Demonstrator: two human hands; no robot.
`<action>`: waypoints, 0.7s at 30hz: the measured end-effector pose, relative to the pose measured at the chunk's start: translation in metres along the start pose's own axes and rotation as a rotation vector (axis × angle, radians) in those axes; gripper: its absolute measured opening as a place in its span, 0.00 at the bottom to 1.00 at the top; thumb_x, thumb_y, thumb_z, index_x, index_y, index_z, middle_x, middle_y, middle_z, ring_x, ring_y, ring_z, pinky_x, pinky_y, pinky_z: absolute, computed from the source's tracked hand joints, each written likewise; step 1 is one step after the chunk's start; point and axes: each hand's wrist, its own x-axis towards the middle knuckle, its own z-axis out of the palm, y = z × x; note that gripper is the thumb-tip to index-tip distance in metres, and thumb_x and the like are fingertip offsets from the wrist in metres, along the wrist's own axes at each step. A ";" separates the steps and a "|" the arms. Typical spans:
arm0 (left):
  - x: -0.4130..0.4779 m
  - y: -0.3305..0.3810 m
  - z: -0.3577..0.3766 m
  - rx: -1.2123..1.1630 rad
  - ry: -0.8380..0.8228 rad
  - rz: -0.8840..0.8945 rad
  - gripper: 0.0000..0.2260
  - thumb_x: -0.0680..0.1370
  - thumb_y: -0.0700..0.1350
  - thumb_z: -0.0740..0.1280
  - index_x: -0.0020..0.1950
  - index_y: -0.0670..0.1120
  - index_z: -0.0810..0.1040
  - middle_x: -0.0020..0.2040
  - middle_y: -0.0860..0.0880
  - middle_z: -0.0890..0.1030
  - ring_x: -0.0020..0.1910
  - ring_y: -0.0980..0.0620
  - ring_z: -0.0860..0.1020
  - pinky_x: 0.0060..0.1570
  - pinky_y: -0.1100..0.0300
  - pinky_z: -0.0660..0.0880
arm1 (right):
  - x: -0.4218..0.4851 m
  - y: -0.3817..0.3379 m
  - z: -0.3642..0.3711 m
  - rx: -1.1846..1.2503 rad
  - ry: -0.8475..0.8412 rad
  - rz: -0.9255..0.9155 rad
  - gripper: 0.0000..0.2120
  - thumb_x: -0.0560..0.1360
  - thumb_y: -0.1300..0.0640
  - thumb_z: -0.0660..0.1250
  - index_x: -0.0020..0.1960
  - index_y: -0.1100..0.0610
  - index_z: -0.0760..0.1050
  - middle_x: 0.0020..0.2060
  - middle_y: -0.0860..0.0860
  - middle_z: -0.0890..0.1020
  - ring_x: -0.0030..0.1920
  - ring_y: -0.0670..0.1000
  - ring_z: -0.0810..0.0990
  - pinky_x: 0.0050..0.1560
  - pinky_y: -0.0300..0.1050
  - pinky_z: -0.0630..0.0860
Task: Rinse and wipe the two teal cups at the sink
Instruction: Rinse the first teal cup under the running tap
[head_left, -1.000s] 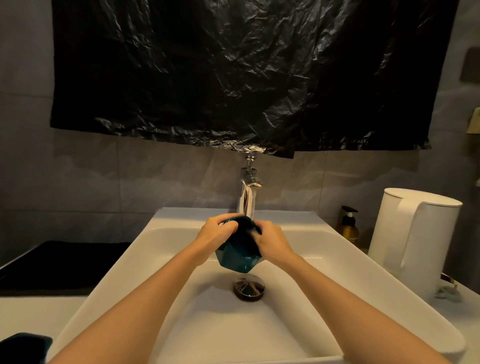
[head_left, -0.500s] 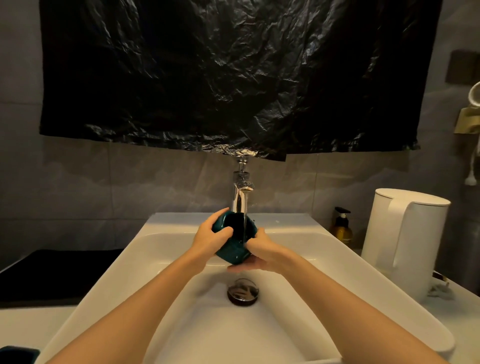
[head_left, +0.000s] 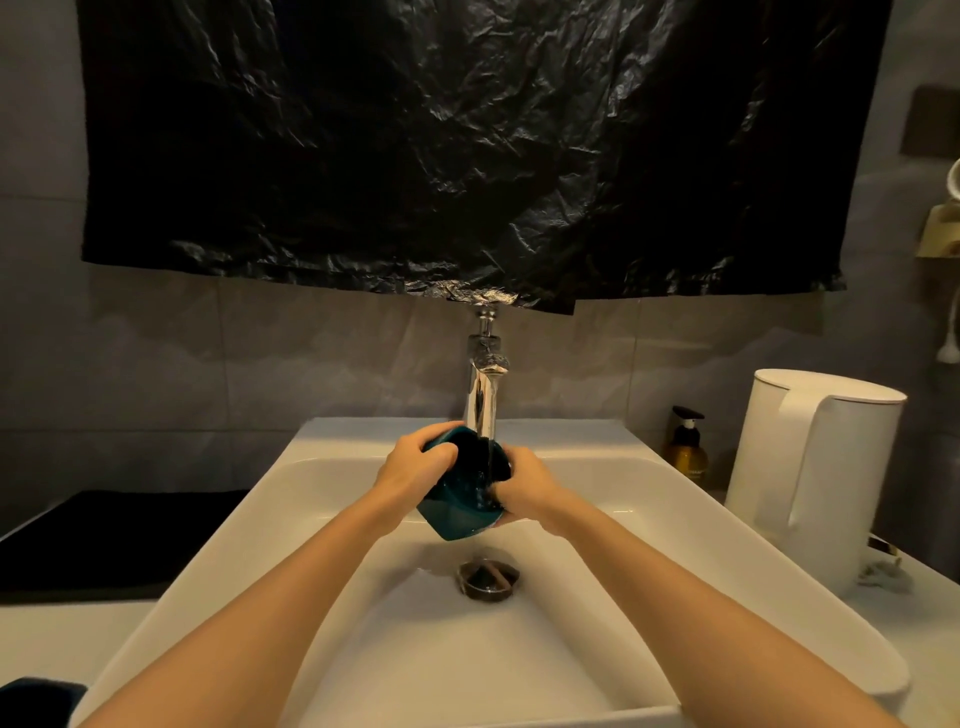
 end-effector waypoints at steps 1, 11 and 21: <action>-0.001 0.001 0.002 0.000 -0.024 0.001 0.17 0.78 0.39 0.58 0.62 0.55 0.75 0.55 0.49 0.78 0.51 0.51 0.75 0.50 0.59 0.74 | 0.003 0.002 0.000 -0.063 0.063 -0.018 0.12 0.78 0.66 0.60 0.60 0.60 0.73 0.55 0.58 0.80 0.53 0.59 0.80 0.44 0.49 0.81; -0.002 0.002 0.002 0.037 -0.078 -0.014 0.18 0.79 0.40 0.58 0.66 0.57 0.73 0.60 0.48 0.75 0.53 0.52 0.73 0.49 0.62 0.74 | 0.005 0.005 0.000 -0.148 0.025 0.003 0.08 0.79 0.63 0.60 0.57 0.62 0.72 0.53 0.60 0.80 0.50 0.58 0.81 0.46 0.51 0.81; -0.009 0.012 0.002 -0.093 -0.060 0.069 0.20 0.76 0.39 0.65 0.66 0.55 0.71 0.59 0.50 0.74 0.50 0.55 0.74 0.42 0.66 0.73 | -0.002 -0.006 0.002 0.467 -0.081 0.235 0.11 0.79 0.61 0.61 0.62 0.58 0.70 0.55 0.58 0.79 0.44 0.61 0.83 0.37 0.57 0.83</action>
